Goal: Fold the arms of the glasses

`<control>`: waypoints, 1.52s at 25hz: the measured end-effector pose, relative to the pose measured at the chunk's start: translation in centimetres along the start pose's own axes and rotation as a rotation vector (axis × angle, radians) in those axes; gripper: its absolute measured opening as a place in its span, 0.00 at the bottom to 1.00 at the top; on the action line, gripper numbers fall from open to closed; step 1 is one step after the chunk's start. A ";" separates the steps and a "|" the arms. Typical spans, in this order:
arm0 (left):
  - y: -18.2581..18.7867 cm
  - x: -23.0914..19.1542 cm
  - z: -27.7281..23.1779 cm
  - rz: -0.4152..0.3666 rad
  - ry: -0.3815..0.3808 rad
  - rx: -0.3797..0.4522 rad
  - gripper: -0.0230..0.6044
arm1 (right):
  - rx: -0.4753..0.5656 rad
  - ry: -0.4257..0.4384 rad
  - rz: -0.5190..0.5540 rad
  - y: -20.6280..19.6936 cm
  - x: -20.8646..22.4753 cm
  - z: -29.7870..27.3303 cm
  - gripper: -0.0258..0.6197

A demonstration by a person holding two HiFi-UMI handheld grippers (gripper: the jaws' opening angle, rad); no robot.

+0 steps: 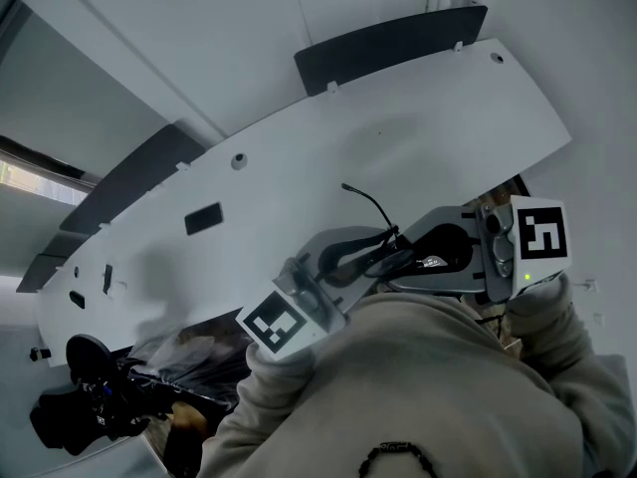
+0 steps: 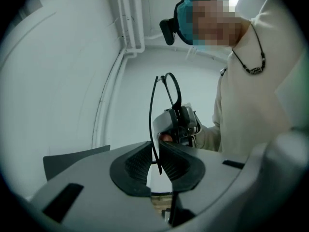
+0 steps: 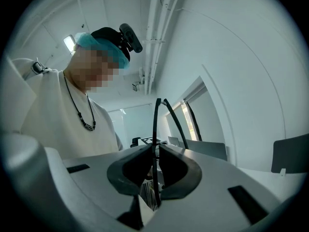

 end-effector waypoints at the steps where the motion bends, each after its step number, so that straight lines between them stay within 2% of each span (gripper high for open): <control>1: 0.0 0.0 0.1 0.012 -0.006 0.002 0.11 | 0.004 -0.003 0.004 0.0 0.0 0.0 0.13; 7: -0.2 -0.1 0.1 0.064 -0.037 0.022 0.11 | 0.011 0.000 0.033 0.1 0.1 -0.1 0.13; 11: -0.3 -0.1 0.3 0.129 -0.084 0.050 0.11 | 0.016 0.009 0.037 0.2 -0.1 -0.1 0.13; 14: -0.4 -0.3 0.2 0.143 -0.114 0.075 0.11 | 0.013 0.016 0.045 0.4 -0.1 -0.1 0.13; 24: -0.8 -0.4 0.0 0.239 -0.151 0.105 0.11 | 0.004 0.032 0.050 0.5 -0.2 -0.2 0.13; 27: -1.0 -0.6 0.2 0.253 -0.127 0.117 0.11 | -0.003 0.028 0.044 0.3 -0.2 -0.1 0.13; 29: -1.3 -0.9 0.5 0.266 -0.101 0.126 0.21 | 0.002 0.028 0.043 0.2 -0.2 0.0 0.13; 31: -1.5 -1.2 1.2 0.284 -0.080 0.137 0.24 | 0.004 0.021 0.046 0.1 -0.3 0.1 0.13; 38: -1.7 -3.1 2.7 0.336 0.026 0.164 0.24 | 0.037 0.020 0.058 0.4 -0.4 0.3 0.13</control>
Point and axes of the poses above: the fingertips, and each gripper's own axes: z backward along the fingers, x to its right, y out of its top, the point moved 9 cm from there along z, backward along the fingers, and after that the axes turned 7 degrees about x, right-handed, at the moved point
